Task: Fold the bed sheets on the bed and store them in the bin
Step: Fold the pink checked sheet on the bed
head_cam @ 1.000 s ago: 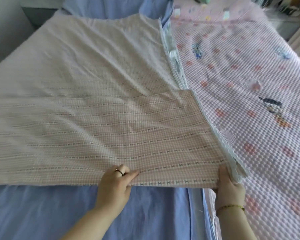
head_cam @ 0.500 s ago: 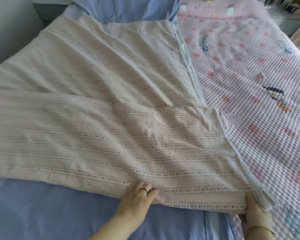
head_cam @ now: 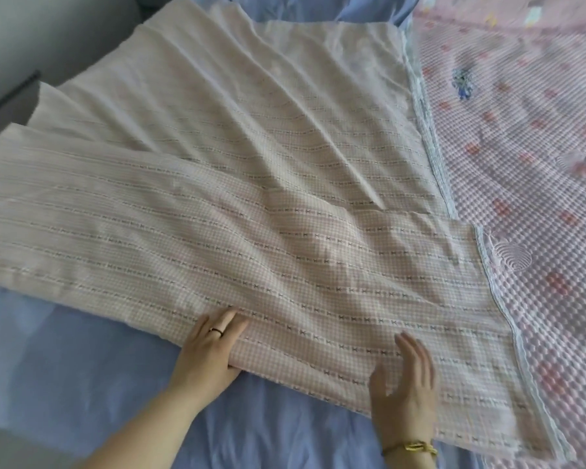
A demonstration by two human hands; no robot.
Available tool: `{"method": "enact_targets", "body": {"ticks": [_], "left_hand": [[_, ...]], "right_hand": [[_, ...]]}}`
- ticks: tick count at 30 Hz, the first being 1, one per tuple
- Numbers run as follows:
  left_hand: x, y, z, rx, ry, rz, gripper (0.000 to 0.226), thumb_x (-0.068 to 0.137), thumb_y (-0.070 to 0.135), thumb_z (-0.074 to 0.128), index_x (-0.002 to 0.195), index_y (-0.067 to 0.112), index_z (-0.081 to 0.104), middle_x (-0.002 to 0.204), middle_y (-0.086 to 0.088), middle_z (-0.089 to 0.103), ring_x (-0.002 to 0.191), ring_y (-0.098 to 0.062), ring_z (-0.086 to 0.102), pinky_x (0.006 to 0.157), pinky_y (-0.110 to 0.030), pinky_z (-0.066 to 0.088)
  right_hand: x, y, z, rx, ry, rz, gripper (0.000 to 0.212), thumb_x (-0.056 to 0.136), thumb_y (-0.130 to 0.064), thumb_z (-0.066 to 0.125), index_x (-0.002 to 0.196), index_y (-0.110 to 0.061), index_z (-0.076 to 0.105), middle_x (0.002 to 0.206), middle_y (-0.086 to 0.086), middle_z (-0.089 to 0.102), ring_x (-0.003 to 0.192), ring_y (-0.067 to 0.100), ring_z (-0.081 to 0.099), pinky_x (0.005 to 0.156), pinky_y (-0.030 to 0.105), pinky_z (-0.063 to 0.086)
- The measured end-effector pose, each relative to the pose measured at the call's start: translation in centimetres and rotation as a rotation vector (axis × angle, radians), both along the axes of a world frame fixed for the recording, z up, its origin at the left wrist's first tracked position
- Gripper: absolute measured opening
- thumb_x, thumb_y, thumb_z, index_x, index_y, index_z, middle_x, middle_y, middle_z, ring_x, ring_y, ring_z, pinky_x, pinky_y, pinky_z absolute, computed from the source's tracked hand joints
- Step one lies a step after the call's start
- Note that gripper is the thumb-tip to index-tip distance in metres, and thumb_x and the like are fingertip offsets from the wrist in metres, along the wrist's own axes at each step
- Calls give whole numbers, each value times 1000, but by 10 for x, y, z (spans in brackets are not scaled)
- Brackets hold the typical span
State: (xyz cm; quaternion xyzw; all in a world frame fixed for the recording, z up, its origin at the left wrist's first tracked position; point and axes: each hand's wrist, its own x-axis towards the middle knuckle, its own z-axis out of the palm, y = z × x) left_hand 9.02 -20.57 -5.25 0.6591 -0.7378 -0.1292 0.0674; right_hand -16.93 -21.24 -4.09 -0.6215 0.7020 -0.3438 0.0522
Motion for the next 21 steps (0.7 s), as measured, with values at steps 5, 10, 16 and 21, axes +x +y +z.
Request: {"method": "enact_targets", "body": {"ticks": [5,10,16,21], "left_hand": [[40,8,-1,79,-217,-17,66,87,68,20,142,33,26,134,-2,48,144,-19,2,113,-31,2],[90,2,7,126,-70,298,87,89,67,0,126,10,53,128,-19,56,129,-27,32,109,-30,14],[199,-16,4,97,196,889,64,89,25,58,143,6,28,152,-16,20,141,-29,17,114,-35,16],[305,-45,4,-156,431,1334,76,80,14,69,140,-6,27,146,-26,27,137,-35,22,110,-35,15]], "right_hand": [[89,-9,-3,-29,197,710,40,76,-37,48,111,-19,47,111,-8,63,107,13,51,102,22,31],[143,-20,-12,338,382,909,99,23,-57,79,109,-23,43,100,-14,70,92,5,67,98,26,29],[239,-31,-35,271,419,881,102,17,-32,85,109,-15,45,105,1,70,100,18,64,102,30,37],[350,-42,-45,70,435,784,48,63,-10,32,109,-14,45,109,10,68,110,27,47,109,32,8]]}}
